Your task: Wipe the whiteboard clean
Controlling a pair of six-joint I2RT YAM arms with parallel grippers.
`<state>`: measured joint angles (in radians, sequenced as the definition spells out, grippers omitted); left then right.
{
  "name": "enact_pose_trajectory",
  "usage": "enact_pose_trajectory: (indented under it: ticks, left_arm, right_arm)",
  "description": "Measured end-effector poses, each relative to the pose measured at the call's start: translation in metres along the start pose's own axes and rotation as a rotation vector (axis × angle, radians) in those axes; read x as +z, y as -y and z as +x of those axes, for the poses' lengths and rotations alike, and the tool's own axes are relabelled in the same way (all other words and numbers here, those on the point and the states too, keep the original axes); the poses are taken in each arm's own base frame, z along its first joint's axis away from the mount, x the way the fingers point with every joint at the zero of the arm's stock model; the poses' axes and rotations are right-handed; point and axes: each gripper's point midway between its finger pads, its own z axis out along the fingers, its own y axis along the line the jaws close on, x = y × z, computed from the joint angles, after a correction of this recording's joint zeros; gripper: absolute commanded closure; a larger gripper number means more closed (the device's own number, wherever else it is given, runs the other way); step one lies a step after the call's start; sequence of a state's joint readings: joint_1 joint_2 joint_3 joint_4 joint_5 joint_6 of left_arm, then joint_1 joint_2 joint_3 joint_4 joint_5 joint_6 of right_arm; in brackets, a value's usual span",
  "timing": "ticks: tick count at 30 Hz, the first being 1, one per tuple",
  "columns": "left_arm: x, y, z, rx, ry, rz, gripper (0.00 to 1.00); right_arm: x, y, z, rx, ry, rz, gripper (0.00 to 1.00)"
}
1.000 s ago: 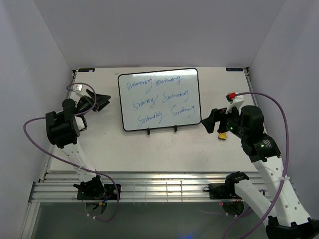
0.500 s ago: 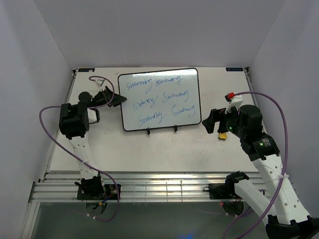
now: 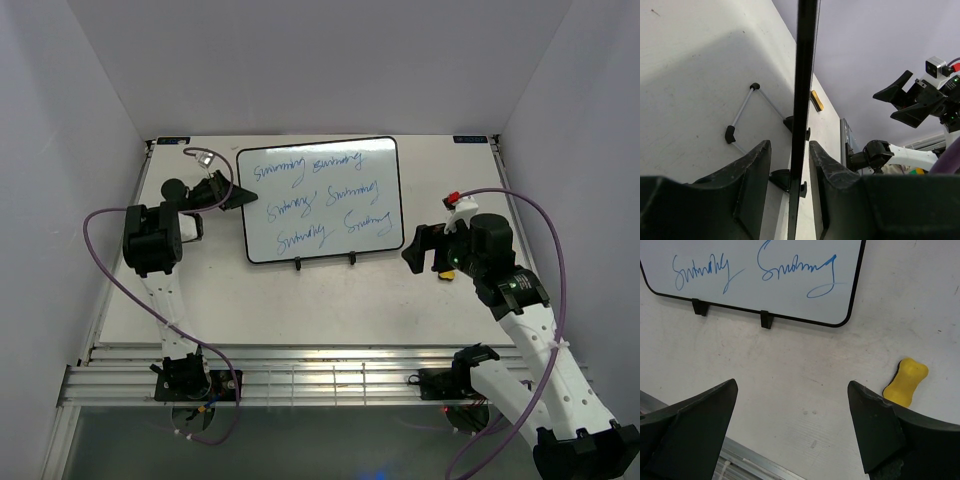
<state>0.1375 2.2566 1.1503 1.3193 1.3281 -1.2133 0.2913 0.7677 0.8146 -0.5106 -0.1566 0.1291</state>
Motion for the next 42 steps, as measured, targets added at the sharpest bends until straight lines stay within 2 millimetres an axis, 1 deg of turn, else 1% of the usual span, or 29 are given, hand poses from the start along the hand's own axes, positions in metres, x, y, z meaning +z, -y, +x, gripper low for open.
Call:
enact_pose_trajectory:
  ticks: [1, 3, 4, 5, 6, 8, 12, 25, 31, 35, 42]
  left_arm:
    - [0.001, 0.001, -0.001, 0.008, -0.002, 0.003, 0.55]
    - [0.003, 0.002, -0.003, 0.021, -0.003, 0.006, 0.67]
    - [0.003, 0.002, -0.003, 0.023, -0.004, 0.008, 0.71]
    - [0.004, 0.003, -0.004, 0.027, -0.007, 0.011, 0.72]
    - [0.005, 0.004, -0.004, 0.031, -0.009, 0.013, 0.75]
    - [0.006, 0.006, -0.006, 0.031, -0.014, 0.017, 0.77]
    - [0.006, 0.009, -0.006, 0.017, -0.026, 0.024, 1.00]
    - [0.010, 0.013, -0.012, 0.033, -0.028, 0.034, 1.00]
    - [0.012, 0.020, -0.016, 0.054, -0.026, 0.038, 1.00]
    - [0.014, 0.023, -0.022, 0.051, -0.023, 0.042, 1.00]
    - [0.017, 0.026, -0.034, 0.037, 0.037, 0.029, 1.00]
  right_arm:
    - [0.001, 0.001, 0.002, 0.003, -0.005, 0.001, 0.03]
    - [0.003, 0.001, 0.004, 0.006, -0.012, 0.002, 0.03]
    - [0.003, 0.001, 0.004, 0.006, -0.011, 0.001, 0.03]
    - [0.003, 0.001, 0.004, 0.005, -0.010, 0.002, 0.03]
    - [0.003, 0.001, 0.004, 0.005, -0.009, 0.002, 0.03]
    - [0.003, 0.001, 0.003, 0.005, -0.005, 0.001, 0.02]
    - [0.003, 0.001, 0.002, 0.005, -0.004, 0.000, 0.02]
    - [0.000, 0.010, -0.001, 0.018, 0.022, 0.061, 0.03]
    - [-0.004, 0.018, -0.003, 0.019, 0.051, 0.108, 0.03]
    - [-0.006, 0.020, -0.005, 0.021, 0.064, 0.123, 0.04]
    - [-0.008, 0.029, -0.008, 0.040, 0.081, 0.177, 0.04]
